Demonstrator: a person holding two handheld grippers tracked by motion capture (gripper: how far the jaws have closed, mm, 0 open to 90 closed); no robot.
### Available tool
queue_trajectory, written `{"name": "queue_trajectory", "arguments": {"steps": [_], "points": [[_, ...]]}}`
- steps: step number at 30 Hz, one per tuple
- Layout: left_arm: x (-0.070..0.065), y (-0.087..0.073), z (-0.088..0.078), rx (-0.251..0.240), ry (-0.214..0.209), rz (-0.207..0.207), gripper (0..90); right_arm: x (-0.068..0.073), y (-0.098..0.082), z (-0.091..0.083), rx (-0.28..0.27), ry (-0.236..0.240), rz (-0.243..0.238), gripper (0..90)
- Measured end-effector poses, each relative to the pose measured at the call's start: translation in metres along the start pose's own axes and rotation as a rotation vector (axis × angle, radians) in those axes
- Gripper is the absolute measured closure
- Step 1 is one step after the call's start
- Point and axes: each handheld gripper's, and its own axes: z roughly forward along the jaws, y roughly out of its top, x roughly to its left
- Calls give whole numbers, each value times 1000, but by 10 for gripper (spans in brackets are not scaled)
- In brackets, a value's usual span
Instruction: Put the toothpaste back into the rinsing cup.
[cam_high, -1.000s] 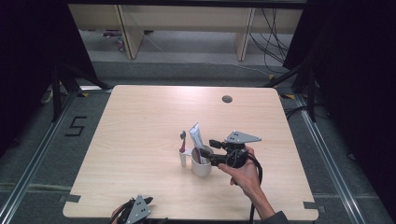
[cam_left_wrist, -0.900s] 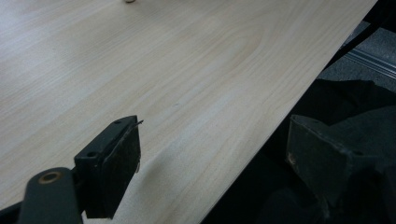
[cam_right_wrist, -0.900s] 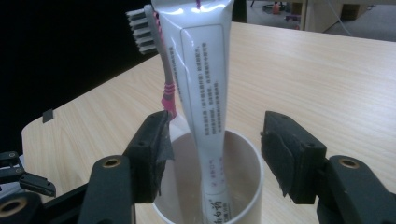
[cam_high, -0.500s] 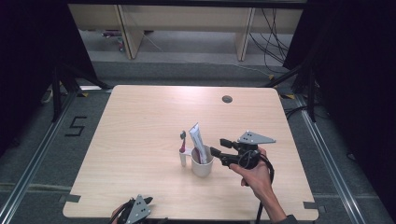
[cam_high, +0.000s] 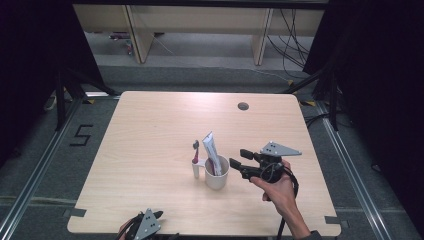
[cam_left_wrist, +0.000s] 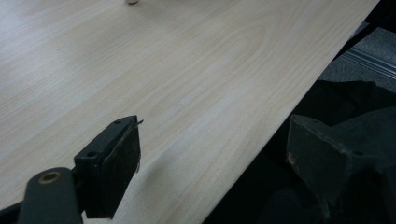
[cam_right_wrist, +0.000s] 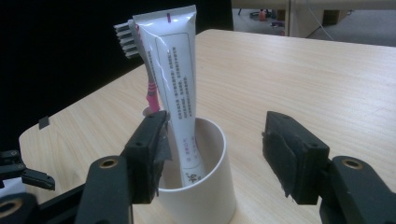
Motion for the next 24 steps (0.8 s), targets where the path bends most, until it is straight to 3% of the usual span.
{"name": "queue_trajectory", "arguments": {"steps": [5, 7, 8, 16, 17, 18, 19, 20, 24], "points": [[0, 0, 0, 2, 0, 2, 176, -3, -2, -4, -7, -8, -15, 413], [0, 0, 0, 1, -1, 1, 176, -3, -3, -7, 1, -19, -10, 411], [0, 0, 0, -1, -1, 0, 176, -3, -4, -7, -2, -8, 16, 411], [0, 0, -1, 1, 2, 3, 176, -12, -9, -17, 0, -30, -7, 405], [0, 0, -1, 0, 1, -2, 176, -11, -11, -19, 3, -25, 36, 405], [1, 0, -2, 12, 5, 14, 176, -13, -12, -20, 0, -23, 18, 404], [1, 0, -2, 12, 5, 13, 176, -12, -14, -23, 8, -24, 39, 404], [1, 0, -2, 12, 5, 13, 176, -14, -15, -24, -3, -28, 27, 404], [0, 0, -1, -10, 1, -16, 176, -17, -20, -30, 7, -39, 45, 404]]}}
